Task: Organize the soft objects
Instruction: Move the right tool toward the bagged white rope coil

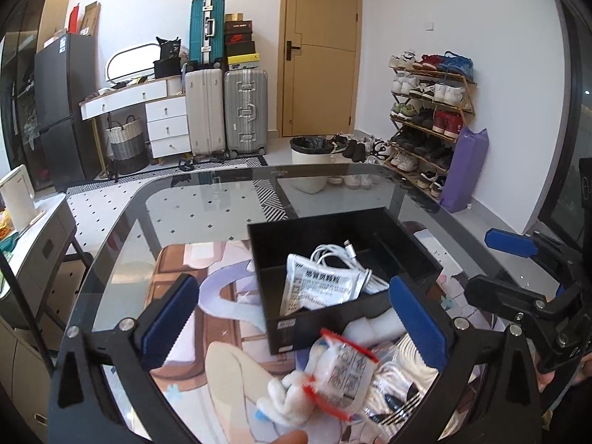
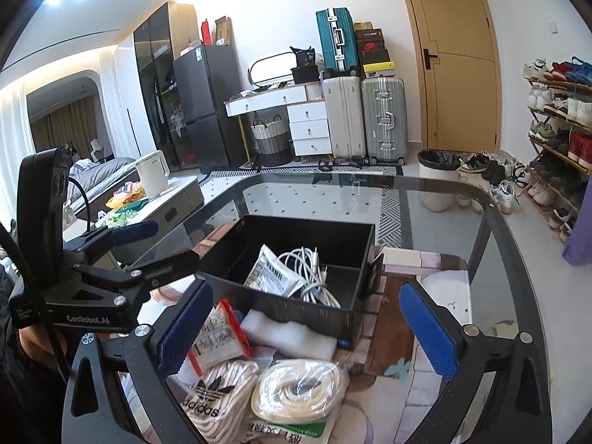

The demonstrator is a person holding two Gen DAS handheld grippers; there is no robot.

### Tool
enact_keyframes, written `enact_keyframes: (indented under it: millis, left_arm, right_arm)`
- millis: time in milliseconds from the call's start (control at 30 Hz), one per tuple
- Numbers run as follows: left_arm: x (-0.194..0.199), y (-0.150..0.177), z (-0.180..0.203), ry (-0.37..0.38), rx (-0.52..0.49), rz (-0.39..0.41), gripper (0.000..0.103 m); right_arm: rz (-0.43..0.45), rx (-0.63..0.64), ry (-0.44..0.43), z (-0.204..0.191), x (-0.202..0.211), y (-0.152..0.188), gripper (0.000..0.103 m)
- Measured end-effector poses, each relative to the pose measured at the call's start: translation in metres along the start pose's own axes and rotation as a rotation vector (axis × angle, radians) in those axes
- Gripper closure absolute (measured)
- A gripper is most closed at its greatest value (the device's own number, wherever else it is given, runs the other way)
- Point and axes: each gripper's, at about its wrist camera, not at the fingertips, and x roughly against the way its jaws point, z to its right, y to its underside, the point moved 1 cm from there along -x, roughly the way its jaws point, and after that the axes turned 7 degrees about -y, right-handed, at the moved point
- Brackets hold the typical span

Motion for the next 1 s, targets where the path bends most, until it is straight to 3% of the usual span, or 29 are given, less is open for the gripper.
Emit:
enact_keyframes:
  millis: [467, 1000]
  left_arm:
    - [0.002, 0.033, -0.016, -0.013, -0.001, -0.038, 0.000]
    - [0.004, 0.041, -0.018, -0.005, 0.007, -0.053, 0.000]
  right_arm:
    - [-0.100, 0.016, 0.022, -0.005, -0.003, 0.022, 0.001]
    - [-0.199, 0.000, 0.035, 0.005, -0.013, 0.041, 0.001]
